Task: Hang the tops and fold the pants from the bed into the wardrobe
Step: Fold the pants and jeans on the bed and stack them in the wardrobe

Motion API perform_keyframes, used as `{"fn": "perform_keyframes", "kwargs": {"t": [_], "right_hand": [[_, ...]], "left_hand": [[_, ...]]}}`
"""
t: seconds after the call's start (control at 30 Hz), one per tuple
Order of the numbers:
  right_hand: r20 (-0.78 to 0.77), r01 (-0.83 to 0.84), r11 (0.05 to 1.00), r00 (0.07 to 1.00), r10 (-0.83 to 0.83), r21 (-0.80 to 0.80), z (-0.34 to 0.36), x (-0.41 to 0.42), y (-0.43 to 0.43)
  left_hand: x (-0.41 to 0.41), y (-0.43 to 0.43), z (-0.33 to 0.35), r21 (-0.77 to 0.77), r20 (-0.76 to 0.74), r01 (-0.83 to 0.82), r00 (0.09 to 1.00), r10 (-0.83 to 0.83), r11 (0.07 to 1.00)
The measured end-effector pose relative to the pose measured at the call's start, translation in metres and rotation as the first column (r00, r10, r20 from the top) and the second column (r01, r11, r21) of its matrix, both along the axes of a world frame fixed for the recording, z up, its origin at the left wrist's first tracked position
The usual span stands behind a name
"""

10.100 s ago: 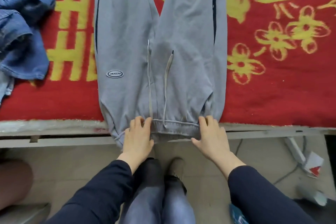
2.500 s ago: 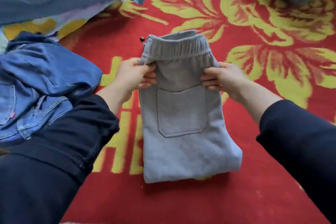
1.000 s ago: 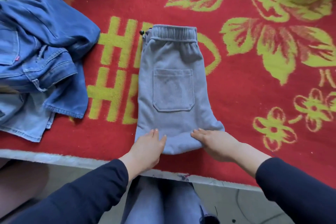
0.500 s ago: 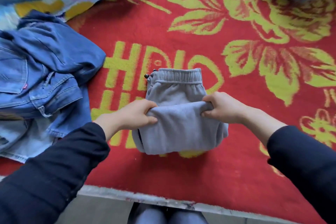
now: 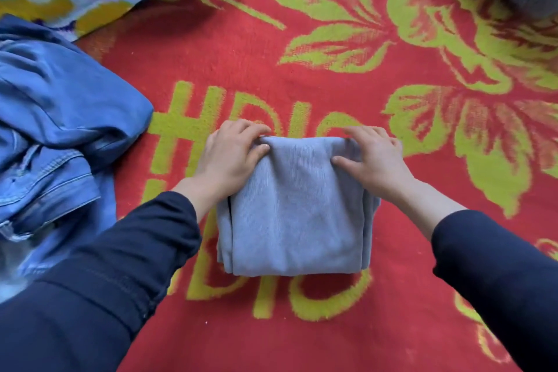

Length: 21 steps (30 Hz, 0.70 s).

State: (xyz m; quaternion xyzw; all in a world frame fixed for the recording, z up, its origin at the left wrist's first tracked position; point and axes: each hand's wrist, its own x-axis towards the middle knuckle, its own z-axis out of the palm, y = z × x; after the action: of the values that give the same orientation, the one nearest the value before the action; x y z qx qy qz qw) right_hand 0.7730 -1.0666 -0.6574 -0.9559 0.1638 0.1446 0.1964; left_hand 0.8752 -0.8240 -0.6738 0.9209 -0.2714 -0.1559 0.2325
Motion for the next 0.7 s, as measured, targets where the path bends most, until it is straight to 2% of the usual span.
{"fn": "perform_keyframes", "kwargs": {"t": [0.03, 0.13, 0.23, 0.33, 0.43, 0.53, 0.63, 0.7], "right_hand": [[-0.044, 0.053, 0.997, 0.998, -0.050, 0.064, -0.001, 0.003, -0.004], [-0.204, 0.187, 0.943, 0.970, -0.133, 0.275, -0.001, 0.016, -0.015], [-0.367, 0.330, 0.813, 0.917, -0.156, 0.480, -0.004, 0.026, -0.017], [-0.431, 0.460, 0.688, 0.872, -0.231, 0.561, -0.013, 0.025, -0.013], [-0.467, 0.550, 0.589, 0.830, -0.305, 0.593, -0.024, 0.019, -0.010], [-0.497, 0.567, 0.491, 0.821, -0.280, 0.661, -0.019, 0.015, -0.008], [-0.519, 0.533, 0.396, 0.841, -0.151, 0.748, -0.002, 0.008, -0.006], [-0.490, 0.476, 0.404, 0.869, -0.075, 0.781, 0.012, 0.001, -0.003]], "left_hand": [[0.001, 0.002, -0.003, 0.019, -0.044, 0.000, 0.999, 0.001, 1.000], [0.012, 0.008, -0.011, 0.086, -0.333, 0.026, 0.943, 0.004, 0.996], [0.022, 0.006, -0.015, 0.138, -0.529, -0.033, 0.843, 0.102, 0.990], [0.026, 0.001, -0.012, 0.140, -0.671, -0.181, 0.706, 0.227, 0.974], [0.028, 0.001, -0.009, 0.168, -0.732, -0.216, 0.625, 0.269, 0.962], [0.030, 0.005, -0.002, 0.126, -0.803, -0.192, 0.556, 0.213, 0.973], [0.024, 0.008, 0.014, 0.092, -0.802, -0.115, 0.580, 0.142, 0.989], [0.017, 0.011, 0.028, 0.039, -0.803, -0.047, 0.593, 0.059, 0.998]]}}
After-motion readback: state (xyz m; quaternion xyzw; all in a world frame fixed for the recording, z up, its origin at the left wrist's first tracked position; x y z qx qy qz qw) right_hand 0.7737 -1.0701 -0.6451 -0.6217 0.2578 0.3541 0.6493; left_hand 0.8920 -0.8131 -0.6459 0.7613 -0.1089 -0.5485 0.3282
